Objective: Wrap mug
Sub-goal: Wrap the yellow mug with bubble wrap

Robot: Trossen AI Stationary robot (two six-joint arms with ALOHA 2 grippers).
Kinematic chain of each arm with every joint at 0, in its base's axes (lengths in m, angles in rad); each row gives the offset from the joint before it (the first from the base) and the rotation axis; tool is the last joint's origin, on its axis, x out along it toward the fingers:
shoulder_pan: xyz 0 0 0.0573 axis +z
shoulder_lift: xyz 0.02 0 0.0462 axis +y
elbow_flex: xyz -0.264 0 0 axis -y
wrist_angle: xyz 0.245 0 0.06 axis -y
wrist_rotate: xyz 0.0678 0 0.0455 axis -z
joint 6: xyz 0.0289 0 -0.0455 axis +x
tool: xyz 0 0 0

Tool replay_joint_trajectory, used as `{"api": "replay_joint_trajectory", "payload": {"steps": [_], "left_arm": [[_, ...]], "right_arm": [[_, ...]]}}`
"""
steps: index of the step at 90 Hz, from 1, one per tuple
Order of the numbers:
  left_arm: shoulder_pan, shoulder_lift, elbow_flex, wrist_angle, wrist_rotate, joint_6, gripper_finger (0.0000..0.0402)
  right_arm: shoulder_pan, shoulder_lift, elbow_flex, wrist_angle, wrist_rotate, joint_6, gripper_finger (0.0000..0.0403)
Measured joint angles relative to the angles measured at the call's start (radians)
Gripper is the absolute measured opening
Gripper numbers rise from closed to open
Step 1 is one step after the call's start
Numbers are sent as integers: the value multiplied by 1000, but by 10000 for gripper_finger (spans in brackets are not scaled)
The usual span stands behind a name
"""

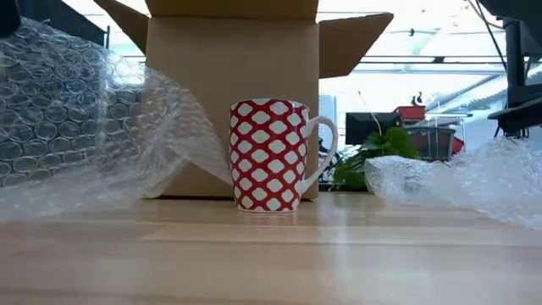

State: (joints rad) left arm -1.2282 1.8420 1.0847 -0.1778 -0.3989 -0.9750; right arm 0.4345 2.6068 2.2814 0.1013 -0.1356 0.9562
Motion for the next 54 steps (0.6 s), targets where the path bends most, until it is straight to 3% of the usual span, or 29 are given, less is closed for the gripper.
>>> {"api": "replay_joint_trajectory", "payload": {"steps": [32, 54], "left_arm": [[-14, -37, 67, -208, -89, 130, 198], [-31, -40, 70, -217, -169, 214, 198]], "right_arm": [[-11, 0, 1, 1, -24, 3, 192], [-13, 0, 1, -2, -24, 4, 192]]}}
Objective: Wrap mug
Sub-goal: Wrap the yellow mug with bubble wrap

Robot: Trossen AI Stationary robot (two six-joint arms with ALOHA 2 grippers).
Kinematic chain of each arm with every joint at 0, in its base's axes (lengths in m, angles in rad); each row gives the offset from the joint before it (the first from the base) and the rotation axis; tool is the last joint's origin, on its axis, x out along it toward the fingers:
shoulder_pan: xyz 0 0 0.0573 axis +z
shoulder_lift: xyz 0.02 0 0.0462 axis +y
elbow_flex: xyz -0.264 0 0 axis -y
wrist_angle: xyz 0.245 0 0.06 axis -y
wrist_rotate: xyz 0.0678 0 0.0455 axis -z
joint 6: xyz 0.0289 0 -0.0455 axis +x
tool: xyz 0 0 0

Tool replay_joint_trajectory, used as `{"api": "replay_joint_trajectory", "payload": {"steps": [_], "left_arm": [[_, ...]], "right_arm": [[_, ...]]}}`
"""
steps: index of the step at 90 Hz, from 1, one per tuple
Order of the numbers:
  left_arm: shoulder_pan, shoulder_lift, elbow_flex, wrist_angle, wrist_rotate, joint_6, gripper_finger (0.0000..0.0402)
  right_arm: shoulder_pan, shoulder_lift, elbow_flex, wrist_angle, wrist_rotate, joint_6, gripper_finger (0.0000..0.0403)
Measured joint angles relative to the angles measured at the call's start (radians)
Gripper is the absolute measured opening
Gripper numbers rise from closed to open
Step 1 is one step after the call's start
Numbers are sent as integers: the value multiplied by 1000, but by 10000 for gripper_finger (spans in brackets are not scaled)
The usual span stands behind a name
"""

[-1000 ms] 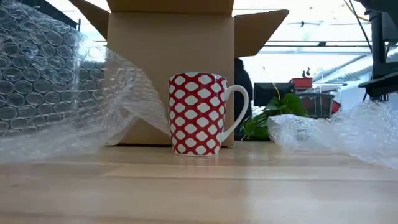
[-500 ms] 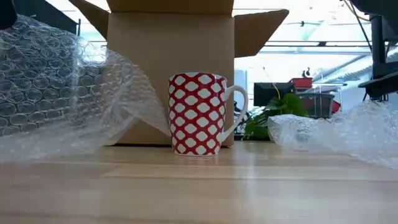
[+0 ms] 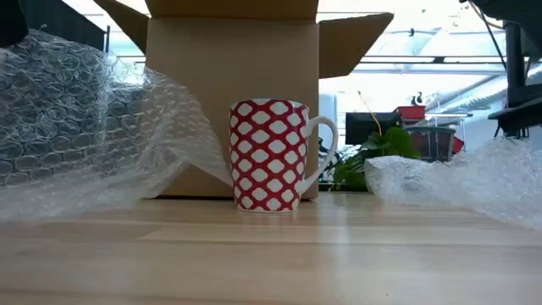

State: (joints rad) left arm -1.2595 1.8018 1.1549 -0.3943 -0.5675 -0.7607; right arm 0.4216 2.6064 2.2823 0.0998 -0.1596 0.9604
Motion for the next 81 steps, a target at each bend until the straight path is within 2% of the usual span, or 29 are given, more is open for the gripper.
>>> {"api": "replay_joint_trajectory", "payload": {"steps": [16, 44, 57, 73, 81], "left_arm": [[30, 25, 0, 20, -11, 91, 198], [84, 40, 0, 10, -40, 113, 198], [65, 22, 0, 9, -51, 109, 198], [23, -13, 0, -18, -160, 62, 198], [17, -9, 0, -14, -168, 61, 198]], "right_arm": [[-4, 0, 0, 0, 0, 0, 192], [-4, 0, 0, 0, 2, -1, 192], [-4, 0, 0, 0, 1, -1, 192], [-4, 0, 0, 6, 2, -1, 192], [-4, 0, 0, 4, 2, -2, 192]]}}
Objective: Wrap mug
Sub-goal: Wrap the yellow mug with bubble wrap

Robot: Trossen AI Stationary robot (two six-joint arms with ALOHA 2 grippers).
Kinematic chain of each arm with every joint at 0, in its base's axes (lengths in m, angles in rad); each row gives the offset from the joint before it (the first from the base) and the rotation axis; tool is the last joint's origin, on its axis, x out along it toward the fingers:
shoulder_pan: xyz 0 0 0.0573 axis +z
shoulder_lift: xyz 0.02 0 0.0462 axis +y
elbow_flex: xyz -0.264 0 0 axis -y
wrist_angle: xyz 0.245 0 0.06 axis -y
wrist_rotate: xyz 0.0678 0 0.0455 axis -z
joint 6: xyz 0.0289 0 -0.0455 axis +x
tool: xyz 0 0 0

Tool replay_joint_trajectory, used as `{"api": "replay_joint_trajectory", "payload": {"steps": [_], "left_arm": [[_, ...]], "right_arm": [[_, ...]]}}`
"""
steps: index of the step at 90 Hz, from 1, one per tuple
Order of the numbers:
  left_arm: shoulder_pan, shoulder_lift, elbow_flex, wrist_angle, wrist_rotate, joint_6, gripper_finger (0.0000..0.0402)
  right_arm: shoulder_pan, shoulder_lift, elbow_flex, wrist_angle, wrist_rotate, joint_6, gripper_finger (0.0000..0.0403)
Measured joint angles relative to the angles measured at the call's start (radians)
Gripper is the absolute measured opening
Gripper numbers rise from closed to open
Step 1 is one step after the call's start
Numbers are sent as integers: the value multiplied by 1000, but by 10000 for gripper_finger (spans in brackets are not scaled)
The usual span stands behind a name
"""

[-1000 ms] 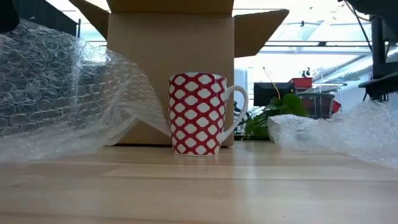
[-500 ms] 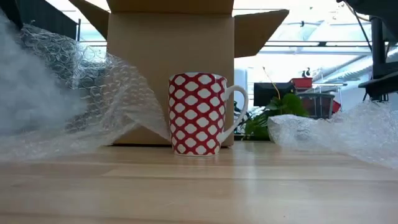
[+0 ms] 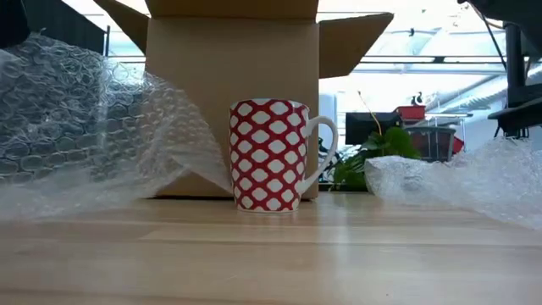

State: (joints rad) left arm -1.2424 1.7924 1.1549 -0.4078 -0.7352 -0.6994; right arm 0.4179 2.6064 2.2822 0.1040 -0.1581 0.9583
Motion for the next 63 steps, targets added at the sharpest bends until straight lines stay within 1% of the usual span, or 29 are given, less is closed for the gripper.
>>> {"api": "replay_joint_trajectory", "payload": {"steps": [4, 17, 33, 48, 63], "left_arm": [[-1, 6, 0, 6, 6, 0, 198], [7, 31, 0, 39, 87, -1, 198], [-15, 31, 0, 41, 173, 1, 198], [-31, 32, 0, 63, 181, 10, 198], [-8, 72, -1, 59, 173, 78, 198]], "right_arm": [[0, 0, 0, -2, -1, -2, 192], [2, 0, 0, -9, -4, -2, 192], [0, 0, 0, -9, -5, -2, 192], [0, 0, 0, -10, -5, -2, 192], [0, 0, 0, -11, -2, -2, 192]]}}
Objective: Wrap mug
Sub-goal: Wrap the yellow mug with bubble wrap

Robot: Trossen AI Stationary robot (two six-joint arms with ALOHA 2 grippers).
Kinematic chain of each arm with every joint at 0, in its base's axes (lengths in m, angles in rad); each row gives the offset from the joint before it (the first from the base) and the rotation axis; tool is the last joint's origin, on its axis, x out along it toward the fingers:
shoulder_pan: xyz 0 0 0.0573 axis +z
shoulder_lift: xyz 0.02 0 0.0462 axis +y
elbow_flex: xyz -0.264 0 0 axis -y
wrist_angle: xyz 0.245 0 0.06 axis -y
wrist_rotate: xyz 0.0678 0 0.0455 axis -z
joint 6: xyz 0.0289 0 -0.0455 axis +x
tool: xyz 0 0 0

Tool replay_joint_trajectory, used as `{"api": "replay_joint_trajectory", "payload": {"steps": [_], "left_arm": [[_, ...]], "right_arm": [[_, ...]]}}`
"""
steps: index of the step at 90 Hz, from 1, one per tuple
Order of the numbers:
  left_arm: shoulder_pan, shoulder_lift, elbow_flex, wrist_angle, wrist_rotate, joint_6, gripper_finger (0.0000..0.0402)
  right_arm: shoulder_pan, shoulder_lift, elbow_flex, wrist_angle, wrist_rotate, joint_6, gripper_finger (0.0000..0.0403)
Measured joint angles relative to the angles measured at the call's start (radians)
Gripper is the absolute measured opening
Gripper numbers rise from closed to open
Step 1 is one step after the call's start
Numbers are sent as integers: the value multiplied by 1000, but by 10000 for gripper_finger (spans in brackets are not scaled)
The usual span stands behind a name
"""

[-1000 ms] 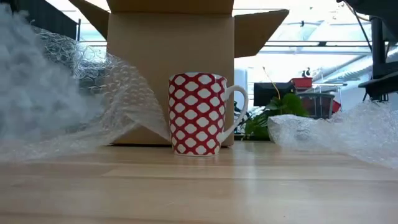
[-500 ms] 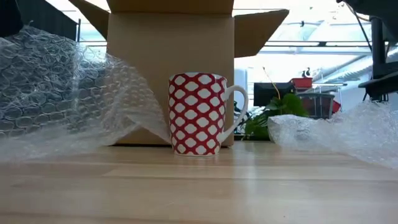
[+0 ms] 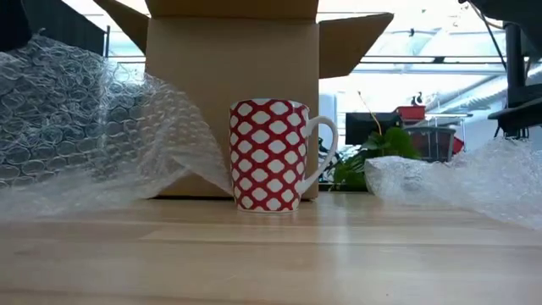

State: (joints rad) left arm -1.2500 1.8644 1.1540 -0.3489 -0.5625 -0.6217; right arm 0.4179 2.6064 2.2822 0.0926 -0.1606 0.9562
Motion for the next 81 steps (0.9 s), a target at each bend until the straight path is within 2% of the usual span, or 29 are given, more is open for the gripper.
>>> {"api": "replay_joint_trajectory", "payload": {"steps": [15, 23, 32, 44, 48, 59, 81], "left_arm": [[38, 31, 0, 35, -7, 59, 197], [56, 43, 0, 29, 11, 60, 178], [73, 63, 0, 28, 17, 64, 128], [78, 69, 0, 26, 27, 79, 30], [78, 68, 0, 26, 31, 79, 13], [78, 57, 0, 25, 31, 69, 4], [59, -26, 0, 19, 6, 62, 0]], "right_arm": [[0, 0, 0, 0, 1, 0, 192], [0, 0, 0, 0, 1, 0, 192], [0, 0, 0, 0, 1, 0, 192], [0, 0, 0, 0, 1, 0, 192], [0, 0, 0, 0, 1, 0, 192], [0, 0, 0, 2, -18, 10, 192], [0, -10, -2, 7, -221, 54, 192]]}}
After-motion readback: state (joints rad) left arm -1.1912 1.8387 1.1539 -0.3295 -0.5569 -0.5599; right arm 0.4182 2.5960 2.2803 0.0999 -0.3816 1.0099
